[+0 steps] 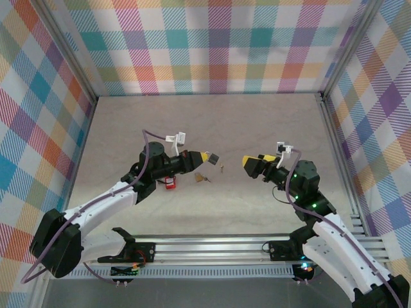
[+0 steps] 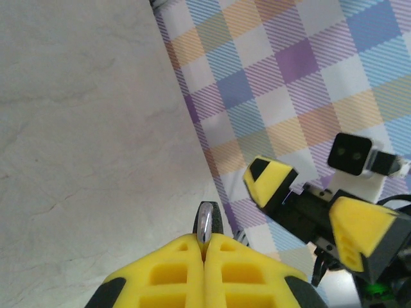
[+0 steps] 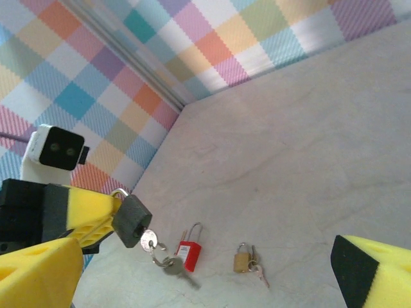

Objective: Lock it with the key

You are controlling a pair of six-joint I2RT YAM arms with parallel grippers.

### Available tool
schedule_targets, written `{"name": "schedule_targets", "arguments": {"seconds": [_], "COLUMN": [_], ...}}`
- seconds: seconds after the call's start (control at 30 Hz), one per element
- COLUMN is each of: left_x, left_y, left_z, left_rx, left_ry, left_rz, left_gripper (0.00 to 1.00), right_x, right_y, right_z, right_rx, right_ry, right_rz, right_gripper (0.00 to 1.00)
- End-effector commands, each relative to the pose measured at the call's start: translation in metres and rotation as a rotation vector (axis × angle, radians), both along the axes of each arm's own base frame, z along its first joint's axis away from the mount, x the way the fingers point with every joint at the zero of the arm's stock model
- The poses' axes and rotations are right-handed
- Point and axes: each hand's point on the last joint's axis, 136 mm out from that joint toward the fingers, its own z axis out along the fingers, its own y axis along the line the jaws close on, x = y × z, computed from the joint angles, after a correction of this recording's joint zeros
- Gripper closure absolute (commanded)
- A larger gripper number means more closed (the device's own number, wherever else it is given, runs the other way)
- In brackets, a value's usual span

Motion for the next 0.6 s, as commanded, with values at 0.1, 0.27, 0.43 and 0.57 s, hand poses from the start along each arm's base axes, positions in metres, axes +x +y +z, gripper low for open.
{"name": "schedule_targets", "arguments": {"seconds": [0.1,0.27,0.43,0.57], "left_x": [0.017,0.023,0.03,0.035], "left_y": [0.001,0.002,-0.003,-0.008], "left_z": [0.02,0.018,0.015,0.008], "left_rx": [-0.105,-0.128,-0.219,-0.338], "left_ry": [-0.033,0.0,0.057,0.125], "left_rz": [0.058,0.092,0.099,0.098], "left_gripper": [1.0,1.0,1.0,1.0], "right_x": [0.013,0.012,0.009,0.006], "right_y": [-0.002,0.006,0.015,0.02], "right_z": [-0.009,-0.005,0.001,0.009], "right_rx": [0.173,0.27,0.29,0.315], "right_ry": [0.081,0.079,0.094,0.077], "right_rz": [0.041,0.139,0.227,0.284], "right_gripper": [0.01,0.01,0.01,0.01]}}
